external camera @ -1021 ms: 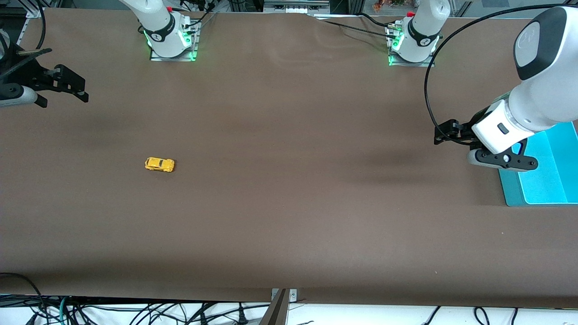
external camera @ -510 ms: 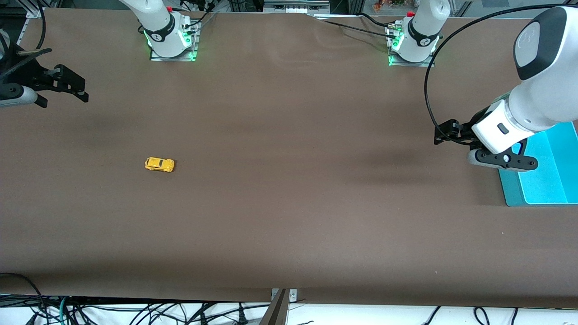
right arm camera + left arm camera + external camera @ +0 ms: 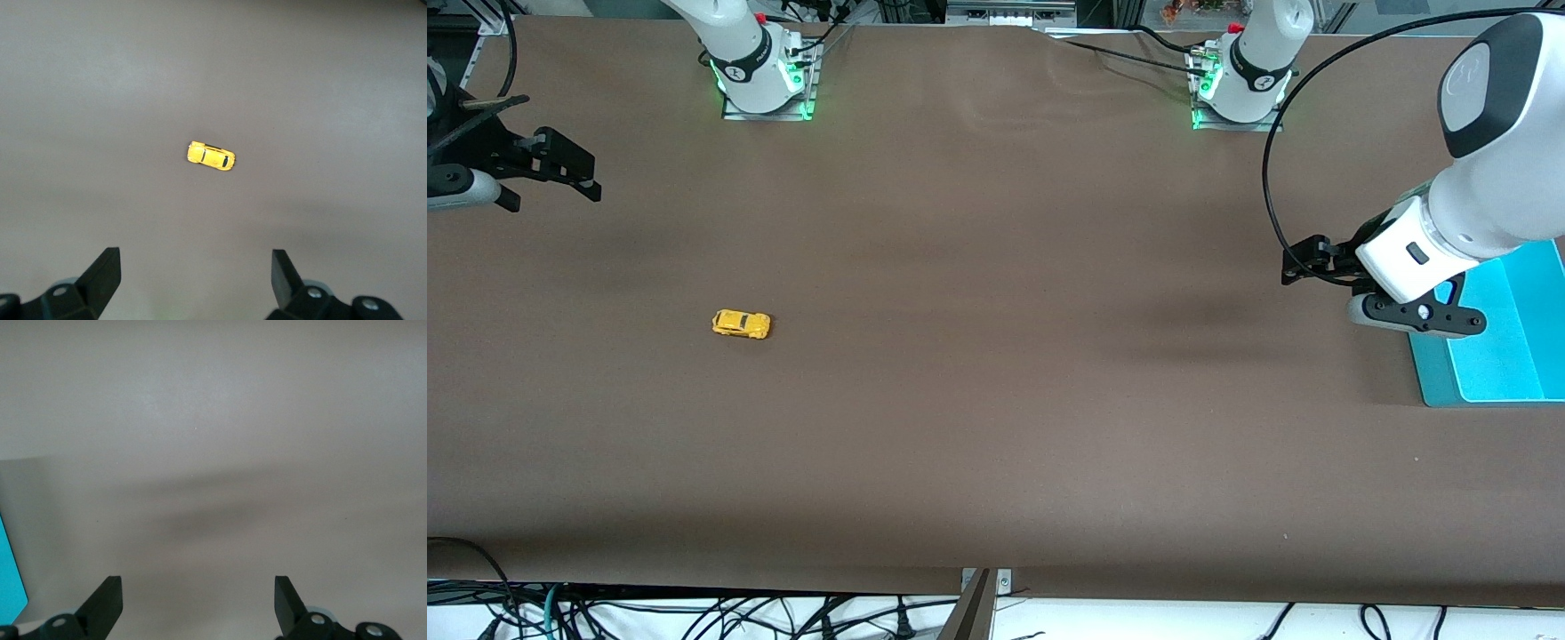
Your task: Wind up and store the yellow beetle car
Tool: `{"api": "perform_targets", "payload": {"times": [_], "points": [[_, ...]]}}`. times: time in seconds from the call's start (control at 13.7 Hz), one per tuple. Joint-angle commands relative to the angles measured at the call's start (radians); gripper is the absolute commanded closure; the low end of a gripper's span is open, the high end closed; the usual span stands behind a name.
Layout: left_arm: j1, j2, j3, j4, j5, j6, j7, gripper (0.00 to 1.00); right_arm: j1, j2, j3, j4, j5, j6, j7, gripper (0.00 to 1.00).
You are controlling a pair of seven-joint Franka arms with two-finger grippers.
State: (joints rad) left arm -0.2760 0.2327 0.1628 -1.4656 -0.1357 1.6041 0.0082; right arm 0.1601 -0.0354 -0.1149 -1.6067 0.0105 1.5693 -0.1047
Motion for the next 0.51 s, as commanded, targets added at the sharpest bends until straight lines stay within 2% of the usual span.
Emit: {"api": "perform_targets", "payload": {"times": [0.0,0.44], "points": [[0.005,0.014,0.000,0.030,-0.032,-0.013,-0.002,0.00,0.012,0.000,-0.009,0.013,-0.010,-0.014,0.005,0.00],[0.005,0.014,0.000,0.030,-0.032,-0.013,-0.002,0.00,0.015,0.005,-0.008,0.010,-0.012,-0.015,0.006,0.00]]}}
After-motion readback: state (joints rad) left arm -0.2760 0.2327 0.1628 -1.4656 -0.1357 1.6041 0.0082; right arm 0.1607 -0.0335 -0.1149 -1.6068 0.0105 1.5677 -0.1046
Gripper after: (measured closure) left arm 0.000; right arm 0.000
